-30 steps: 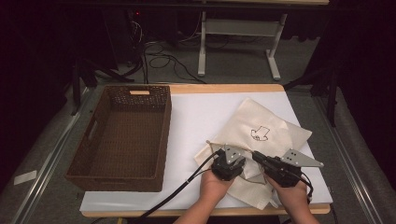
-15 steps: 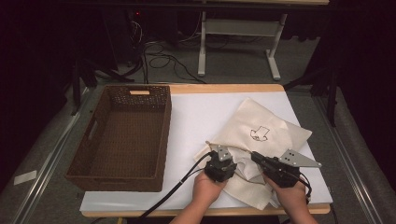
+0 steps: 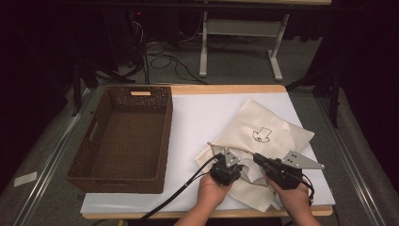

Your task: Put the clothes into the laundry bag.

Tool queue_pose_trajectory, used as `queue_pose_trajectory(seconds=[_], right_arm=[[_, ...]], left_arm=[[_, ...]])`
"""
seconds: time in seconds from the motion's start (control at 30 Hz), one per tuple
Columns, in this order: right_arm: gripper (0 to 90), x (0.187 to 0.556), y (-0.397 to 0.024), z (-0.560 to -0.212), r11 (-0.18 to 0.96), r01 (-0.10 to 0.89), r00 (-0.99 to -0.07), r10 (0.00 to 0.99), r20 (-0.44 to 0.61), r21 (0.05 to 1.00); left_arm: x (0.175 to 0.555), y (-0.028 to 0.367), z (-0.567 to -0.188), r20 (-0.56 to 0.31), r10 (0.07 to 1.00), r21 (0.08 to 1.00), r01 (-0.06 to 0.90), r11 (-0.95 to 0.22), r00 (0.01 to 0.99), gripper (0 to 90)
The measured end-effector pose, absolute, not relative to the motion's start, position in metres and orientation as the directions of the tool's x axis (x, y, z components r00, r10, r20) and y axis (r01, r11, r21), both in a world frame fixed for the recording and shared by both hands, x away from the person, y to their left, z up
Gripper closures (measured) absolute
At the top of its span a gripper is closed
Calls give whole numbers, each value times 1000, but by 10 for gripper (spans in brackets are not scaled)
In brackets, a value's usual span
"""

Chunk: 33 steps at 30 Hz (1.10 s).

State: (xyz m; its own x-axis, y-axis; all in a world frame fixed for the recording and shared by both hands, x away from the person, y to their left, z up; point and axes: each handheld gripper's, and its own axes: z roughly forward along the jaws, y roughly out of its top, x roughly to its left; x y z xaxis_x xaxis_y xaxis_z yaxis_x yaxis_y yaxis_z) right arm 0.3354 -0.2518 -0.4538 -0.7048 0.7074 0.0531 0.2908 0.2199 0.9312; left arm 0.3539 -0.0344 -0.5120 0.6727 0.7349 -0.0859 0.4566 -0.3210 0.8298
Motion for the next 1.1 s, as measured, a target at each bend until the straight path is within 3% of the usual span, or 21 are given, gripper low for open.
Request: queue_pose_trajectory(seconds=[0.1,0.37,0.5,0.73,0.9,1.1], right_arm=[[893,334,-251,-454,221,297,-707,705,58,929],[891,327,-245,-458,262,312,-720,692,47,913],[891,321,-239,-465,298,339,-724,689,45,892],[892,322,-221,-487,428,419,-741,671,29,800],[894,330,-211,-505,537,451,-737,674,-42,713],[894,337,-219,-508,540,486,-697,714,-68,687]], left_arm=[[343,-14,-507,-79,735,834,448,-321,673,596],[308,35,-494,-42,710,832,418,-364,703,536],[296,50,-496,-69,704,862,398,-315,707,522],[300,51,-494,-93,700,868,403,-291,708,512],[300,53,-494,-89,703,868,401,-293,706,502],[304,57,-498,-42,748,866,397,-303,663,465]])
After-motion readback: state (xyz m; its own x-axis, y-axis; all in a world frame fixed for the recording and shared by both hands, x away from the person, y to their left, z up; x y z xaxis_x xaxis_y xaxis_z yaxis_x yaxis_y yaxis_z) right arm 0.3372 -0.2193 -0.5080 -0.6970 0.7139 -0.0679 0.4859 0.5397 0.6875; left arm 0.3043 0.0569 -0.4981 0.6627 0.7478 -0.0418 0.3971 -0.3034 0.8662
